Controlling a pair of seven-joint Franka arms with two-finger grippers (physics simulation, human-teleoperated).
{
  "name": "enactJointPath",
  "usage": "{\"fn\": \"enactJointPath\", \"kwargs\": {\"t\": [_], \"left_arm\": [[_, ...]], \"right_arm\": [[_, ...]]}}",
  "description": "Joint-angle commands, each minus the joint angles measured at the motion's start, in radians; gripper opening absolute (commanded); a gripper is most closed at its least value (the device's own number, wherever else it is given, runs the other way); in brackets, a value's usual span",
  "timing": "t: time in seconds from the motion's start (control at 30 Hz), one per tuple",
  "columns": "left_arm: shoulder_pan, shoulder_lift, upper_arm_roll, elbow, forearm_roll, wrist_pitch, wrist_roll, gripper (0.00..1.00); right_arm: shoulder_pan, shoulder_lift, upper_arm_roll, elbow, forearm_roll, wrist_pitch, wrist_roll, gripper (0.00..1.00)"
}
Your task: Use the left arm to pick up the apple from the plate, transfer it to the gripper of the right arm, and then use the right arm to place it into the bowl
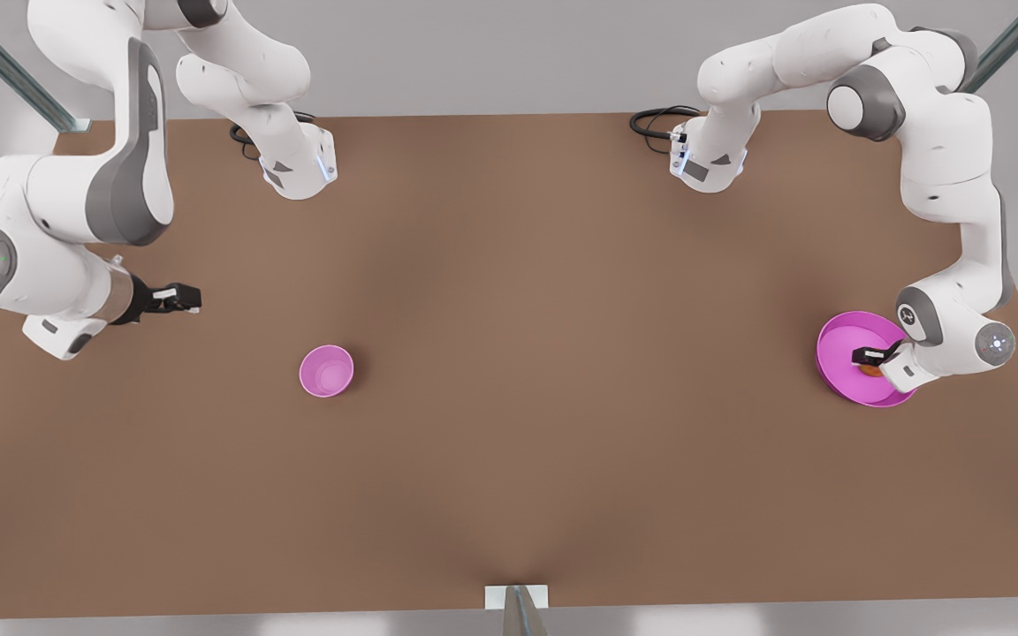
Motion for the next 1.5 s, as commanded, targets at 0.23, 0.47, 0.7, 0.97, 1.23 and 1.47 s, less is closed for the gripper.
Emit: {"fn": "enactJointPath", "kwargs": {"t": [0.23, 0.47, 0.7, 0.97, 1.23, 1.47], "left_arm": [[-0.002, -0.012, 0.0, 0.003, 0.001, -0.03, 0.025, 0.72], [-0.264, -0.26, -0.002, 0.013, -0.168, -0.37, -0.331, 0.7], [-0.358, 0.063, -0.44, 0.404, -0.712, -0.522, -0.676, 0.7], [-0.476, 0.381, -0.703, 0.733, -1.009, -0.266, -0.848, 0.72], [-0.473, 0.423, -0.704, 0.733, -1.051, -0.303, -0.705, 0.72], [-0.47, 0.456, -0.7, 0.799, -1.051, -0.249, -0.698, 0.72]], "right_arm": [[0.0, 0.014, 0.0, 0.004, 0.002, 0.012, 0.001, 1.0], [0.011, 0.038, 0.004, 0.02, -0.001, 0.042, -0.001, 1.0], [0.043, 0.331, 0.073, 0.207, 0.301, 0.183, -0.03, 1.0], [0.014, 0.512, 0.121, 0.201, 0.707, 0.325, -0.505, 1.0], [-0.049, 0.672, 0.443, 0.23, 0.888, 0.732, -1.412, 1.0], [-0.142, 0.68, 0.555, 0.178, 0.959, 0.738, -1.688, 1.0]]}}
